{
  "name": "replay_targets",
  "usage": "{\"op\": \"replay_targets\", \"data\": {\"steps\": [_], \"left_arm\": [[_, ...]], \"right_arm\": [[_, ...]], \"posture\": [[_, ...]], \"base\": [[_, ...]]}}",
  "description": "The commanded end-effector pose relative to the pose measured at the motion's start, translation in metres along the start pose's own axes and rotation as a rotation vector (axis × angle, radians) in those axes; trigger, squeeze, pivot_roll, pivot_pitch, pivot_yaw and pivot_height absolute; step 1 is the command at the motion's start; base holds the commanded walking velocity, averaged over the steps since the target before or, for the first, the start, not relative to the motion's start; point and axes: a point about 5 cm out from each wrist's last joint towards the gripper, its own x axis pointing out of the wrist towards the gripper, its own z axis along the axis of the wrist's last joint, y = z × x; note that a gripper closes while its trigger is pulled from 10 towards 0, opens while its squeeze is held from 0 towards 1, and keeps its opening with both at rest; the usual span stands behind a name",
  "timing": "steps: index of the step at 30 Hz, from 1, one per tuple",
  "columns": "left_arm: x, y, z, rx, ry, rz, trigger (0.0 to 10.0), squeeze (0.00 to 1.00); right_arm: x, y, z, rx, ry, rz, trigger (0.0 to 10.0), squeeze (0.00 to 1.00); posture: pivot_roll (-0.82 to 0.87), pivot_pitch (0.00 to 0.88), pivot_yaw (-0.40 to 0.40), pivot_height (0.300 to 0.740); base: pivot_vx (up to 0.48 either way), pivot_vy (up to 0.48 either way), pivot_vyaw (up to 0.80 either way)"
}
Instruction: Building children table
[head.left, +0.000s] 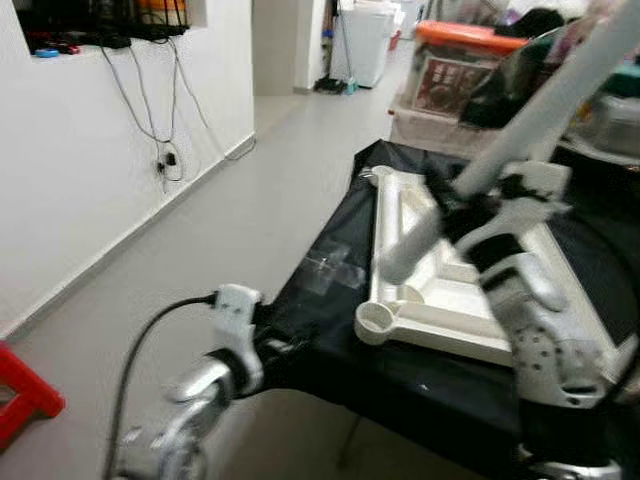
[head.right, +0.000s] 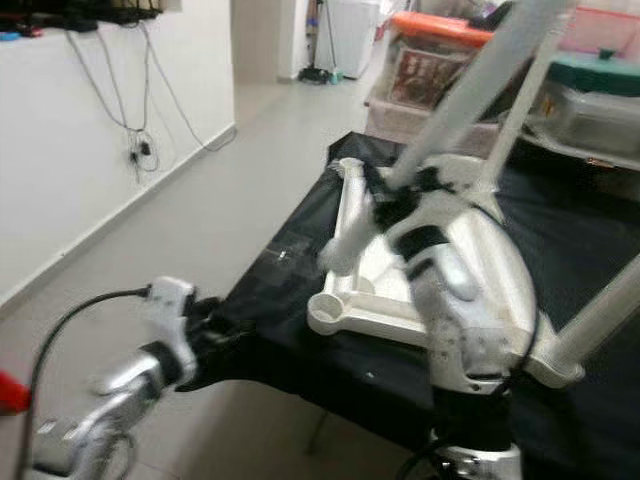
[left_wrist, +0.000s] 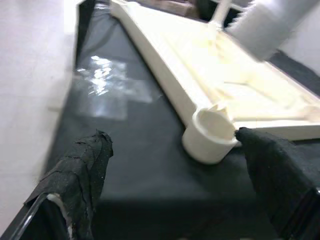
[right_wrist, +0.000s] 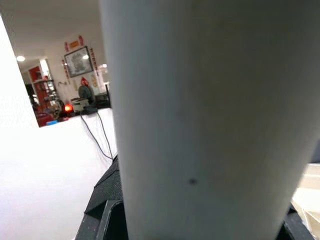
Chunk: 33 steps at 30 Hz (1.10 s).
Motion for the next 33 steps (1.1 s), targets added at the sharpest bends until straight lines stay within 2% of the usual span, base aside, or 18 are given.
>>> {"op": "replay_targets", "data": {"steps": [1,5,7,8,11,15,18,20,23,28,33], "left_arm": [[-0.002,0.006,-0.003,0.0,0.018,0.037,10.0,0.0],[-0.001,0.006,-0.005,-0.002,0.019,0.037,10.0,0.0],[-0.002,0.003,-0.005,0.001,0.019,0.026,10.0,0.0],[-0.002,0.003,-0.005,0.001,0.019,0.026,10.0,0.0],[-0.003,-0.003,-0.006,0.013,0.019,-0.005,10.0,0.0],[-0.005,-0.011,-0.006,0.007,0.022,-0.052,10.0,0.0],[-0.008,-0.022,-0.006,0.002,0.031,-0.127,10.0,0.0],[-0.011,-0.033,-0.004,-0.008,0.032,-0.177,10.0,0.0],[-0.012,-0.041,-0.002,-0.023,0.03,-0.203,10.0,0.0],[-0.016,-0.045,-0.001,-0.025,0.034,-0.218,10.0,0.0],[-0.019,-0.045,-0.003,-0.024,0.048,-0.221,10.0,0.0]], "right_arm": [[0.003,0.007,-0.001,0.001,-0.009,0.018,10.0,0.0],[0.004,0.012,-0.002,0.028,-0.008,0.067,10.0,0.0],[0.003,0.019,-0.002,0.07,0.016,0.167,10.0,0.0],[0.003,0.019,-0.002,0.07,0.016,0.167,10.0,0.0],[0.003,0.025,-0.004,0.11,0.06,0.286,10.0,0.0],[0.002,0.026,-0.007,0.109,0.101,0.371,10.0,0.0],[0.004,0.025,-0.012,0.1,0.143,0.431,10.0,0.0],[0.015,0.024,-0.016,0.066,0.157,0.436,10.0,0.0],[0.024,0.024,-0.017,0.058,0.165,0.466,10.0,0.0],[0.023,0.015,-0.023,0.079,0.215,0.542,10.0,0.0],[0.025,0.007,-0.022,0.087,0.231,0.559,10.0,0.0]], "posture": [[0.11,0.03,-0.11,0.74],[0.11,0.03,-0.111,0.74],[0.11,0.035,-0.111,0.74],[0.11,0.035,-0.111,0.74],[0.11,0.035,-0.111,0.74],[0.12,0.044,-0.113,0.74],[0.12,0.049,-0.116,0.74],[0.12,0.062,-0.113,0.74],[0.13,0.066,-0.119,0.74],[0.13,0.079,-0.118,0.74],[0.14,0.092,-0.116,0.74]], "base": [[0.0,0.0,0.0],[0.0,0.0,0.0],[0.0,0.0,0.0],[0.0,0.0,0.0],[0.0,0.0,0.0],[0.0,0.0,0.0],[0.0,0.0,0.0],[0.0,0.0,0.0],[0.0,0.0,0.0],[0.0,0.0,0.0],[0.0,0.0,0.0]]}}
